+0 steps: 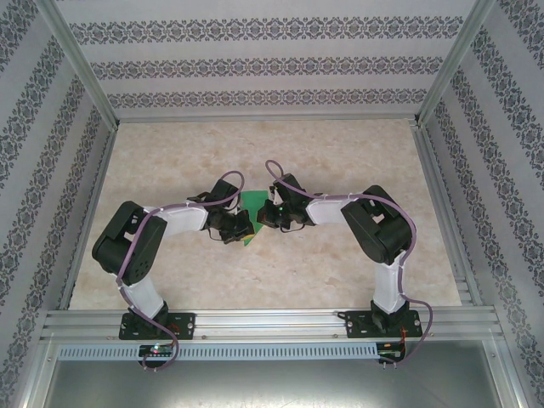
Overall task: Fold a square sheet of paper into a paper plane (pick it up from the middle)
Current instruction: Fold the paper at the center of the table.
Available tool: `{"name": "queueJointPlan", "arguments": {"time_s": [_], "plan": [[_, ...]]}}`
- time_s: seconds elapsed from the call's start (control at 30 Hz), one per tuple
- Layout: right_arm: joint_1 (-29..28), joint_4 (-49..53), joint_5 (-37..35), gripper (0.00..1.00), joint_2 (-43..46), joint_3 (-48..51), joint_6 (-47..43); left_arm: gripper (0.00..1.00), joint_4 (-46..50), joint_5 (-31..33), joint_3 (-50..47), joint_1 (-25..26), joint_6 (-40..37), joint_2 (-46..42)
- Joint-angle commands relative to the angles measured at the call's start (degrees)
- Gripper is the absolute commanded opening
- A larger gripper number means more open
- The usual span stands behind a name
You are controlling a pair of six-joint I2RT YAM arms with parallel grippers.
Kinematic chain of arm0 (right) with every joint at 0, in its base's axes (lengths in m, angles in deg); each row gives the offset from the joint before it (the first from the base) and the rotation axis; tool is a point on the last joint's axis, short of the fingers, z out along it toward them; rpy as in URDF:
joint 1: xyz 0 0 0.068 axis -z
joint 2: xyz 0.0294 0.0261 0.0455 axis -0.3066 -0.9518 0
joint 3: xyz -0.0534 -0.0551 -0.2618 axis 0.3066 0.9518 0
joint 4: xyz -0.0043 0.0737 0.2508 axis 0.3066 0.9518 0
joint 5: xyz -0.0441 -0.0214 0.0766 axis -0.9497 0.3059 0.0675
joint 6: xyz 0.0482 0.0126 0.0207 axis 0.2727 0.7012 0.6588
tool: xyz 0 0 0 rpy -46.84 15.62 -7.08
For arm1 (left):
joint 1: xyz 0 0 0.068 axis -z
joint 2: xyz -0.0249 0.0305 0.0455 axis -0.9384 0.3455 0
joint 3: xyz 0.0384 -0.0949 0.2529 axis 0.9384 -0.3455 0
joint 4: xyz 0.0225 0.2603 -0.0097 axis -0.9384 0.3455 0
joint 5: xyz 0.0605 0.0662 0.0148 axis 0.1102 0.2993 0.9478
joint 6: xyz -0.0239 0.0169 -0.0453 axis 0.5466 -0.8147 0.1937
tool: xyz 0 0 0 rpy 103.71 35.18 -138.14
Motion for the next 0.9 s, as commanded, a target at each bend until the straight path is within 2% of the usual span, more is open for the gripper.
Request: {"name": "queueJointPlan", "arguments": {"time_s": [0.0, 0.27, 0.6, 0.87], "plan": [[-0.8, 5.4, -3.7, 0.0, -3.6, 0.5, 0.4, 0.04, 0.6, 0.4, 0.2, 0.9, 0.1, 0.7], [-0.8, 6.7, -4.3, 0.0, -3.9, 0.2, 0.0, 0.04, 4.8, 3.7, -0.7, 0.9, -1.3, -0.8], [-0.9, 8.5, -5.3, 0.0, -4.6, -0.2, -0.3, 0.04, 7.9, 3.1, -4.1, 0.9, -2.2, -3.3], [-0.7, 9.2, -5.5, 0.0, -5.1, -0.5, -0.3, 0.03, 13.7, 2.4, -4.8, 0.9, -6.6, -4.7]]}}
